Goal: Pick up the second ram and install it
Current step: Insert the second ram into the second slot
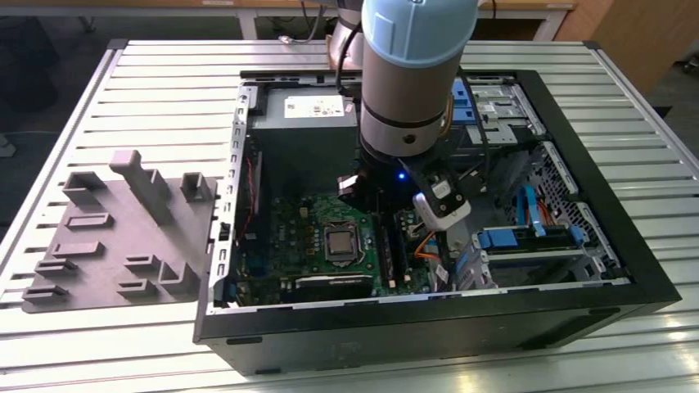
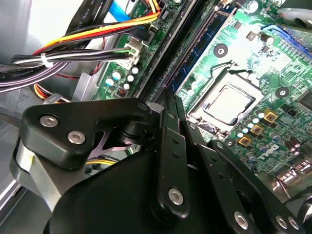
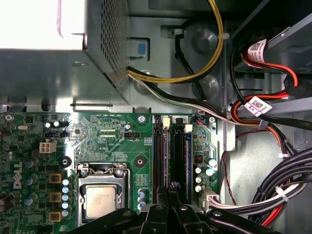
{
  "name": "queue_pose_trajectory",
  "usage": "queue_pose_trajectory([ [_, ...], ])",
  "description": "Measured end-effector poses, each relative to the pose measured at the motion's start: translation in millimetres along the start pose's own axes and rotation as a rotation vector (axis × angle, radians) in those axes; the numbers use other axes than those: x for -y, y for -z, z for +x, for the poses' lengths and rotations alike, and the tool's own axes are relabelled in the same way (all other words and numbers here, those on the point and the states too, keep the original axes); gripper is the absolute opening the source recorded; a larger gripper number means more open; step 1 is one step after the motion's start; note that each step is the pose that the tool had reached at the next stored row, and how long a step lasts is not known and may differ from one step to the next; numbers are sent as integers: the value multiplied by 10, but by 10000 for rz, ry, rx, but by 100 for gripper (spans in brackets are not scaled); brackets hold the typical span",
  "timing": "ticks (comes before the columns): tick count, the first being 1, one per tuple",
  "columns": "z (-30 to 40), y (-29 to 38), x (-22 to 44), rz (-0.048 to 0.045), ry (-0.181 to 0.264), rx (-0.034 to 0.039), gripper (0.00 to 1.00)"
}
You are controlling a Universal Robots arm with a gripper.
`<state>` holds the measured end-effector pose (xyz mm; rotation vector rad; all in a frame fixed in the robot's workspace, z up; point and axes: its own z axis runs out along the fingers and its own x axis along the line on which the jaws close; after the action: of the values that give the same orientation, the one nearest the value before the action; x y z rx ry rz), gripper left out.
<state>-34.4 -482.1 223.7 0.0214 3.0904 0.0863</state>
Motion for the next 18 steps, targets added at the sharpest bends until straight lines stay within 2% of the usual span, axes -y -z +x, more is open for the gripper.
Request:
queue_pose_trajectory([
  [11,4,-67,4,6,-2,-2,11],
  [18,4,-84,5,5,-2,-2,11],
])
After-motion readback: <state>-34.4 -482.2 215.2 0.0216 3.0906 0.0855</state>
